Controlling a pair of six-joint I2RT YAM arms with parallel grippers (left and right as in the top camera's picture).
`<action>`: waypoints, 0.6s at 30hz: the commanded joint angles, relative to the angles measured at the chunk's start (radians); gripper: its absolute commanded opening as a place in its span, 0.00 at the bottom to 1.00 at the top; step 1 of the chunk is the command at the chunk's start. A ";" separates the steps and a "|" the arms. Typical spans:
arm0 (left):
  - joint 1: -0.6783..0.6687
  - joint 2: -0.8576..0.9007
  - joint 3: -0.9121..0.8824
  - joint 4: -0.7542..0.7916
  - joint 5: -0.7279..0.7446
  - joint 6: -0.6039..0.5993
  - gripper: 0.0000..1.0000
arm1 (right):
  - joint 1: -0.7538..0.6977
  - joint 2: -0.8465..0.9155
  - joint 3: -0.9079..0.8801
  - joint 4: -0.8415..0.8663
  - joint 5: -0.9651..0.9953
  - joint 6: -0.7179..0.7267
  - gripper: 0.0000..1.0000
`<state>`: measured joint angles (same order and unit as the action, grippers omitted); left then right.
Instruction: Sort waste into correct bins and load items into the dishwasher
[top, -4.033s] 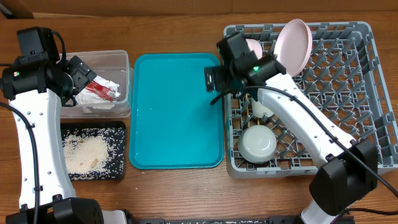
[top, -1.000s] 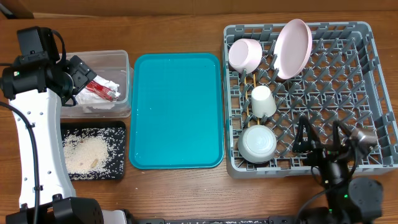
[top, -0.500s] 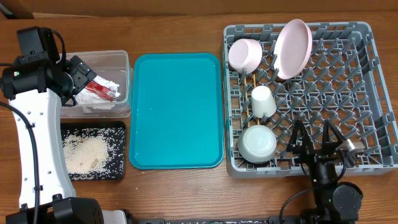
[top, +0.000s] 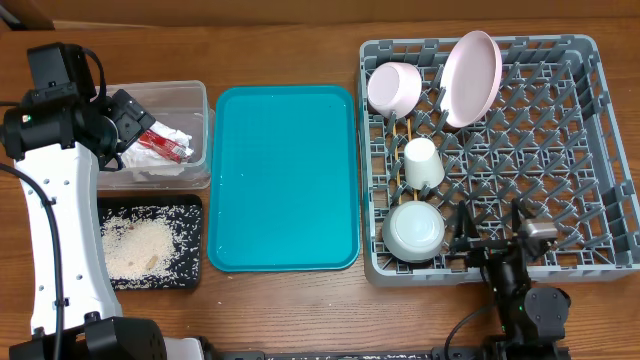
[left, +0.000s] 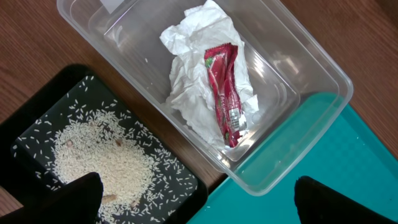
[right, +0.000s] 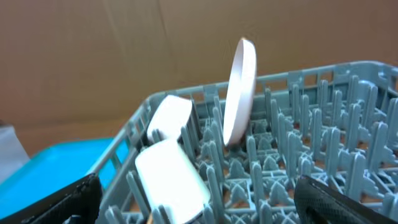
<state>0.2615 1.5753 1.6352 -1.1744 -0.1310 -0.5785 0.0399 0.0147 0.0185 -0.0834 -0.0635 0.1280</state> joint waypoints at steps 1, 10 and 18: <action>-0.008 0.007 0.016 0.003 -0.003 -0.020 1.00 | -0.004 -0.012 -0.011 0.003 -0.006 -0.057 1.00; -0.008 0.007 0.016 0.003 -0.003 -0.020 1.00 | -0.004 -0.012 -0.011 0.006 -0.006 -0.047 1.00; -0.008 0.007 0.016 0.003 -0.003 -0.020 1.00 | -0.004 -0.012 -0.011 0.005 -0.006 -0.047 1.00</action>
<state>0.2615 1.5749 1.6352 -1.1744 -0.1310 -0.5785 0.0399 0.0147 0.0185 -0.0826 -0.0643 0.0887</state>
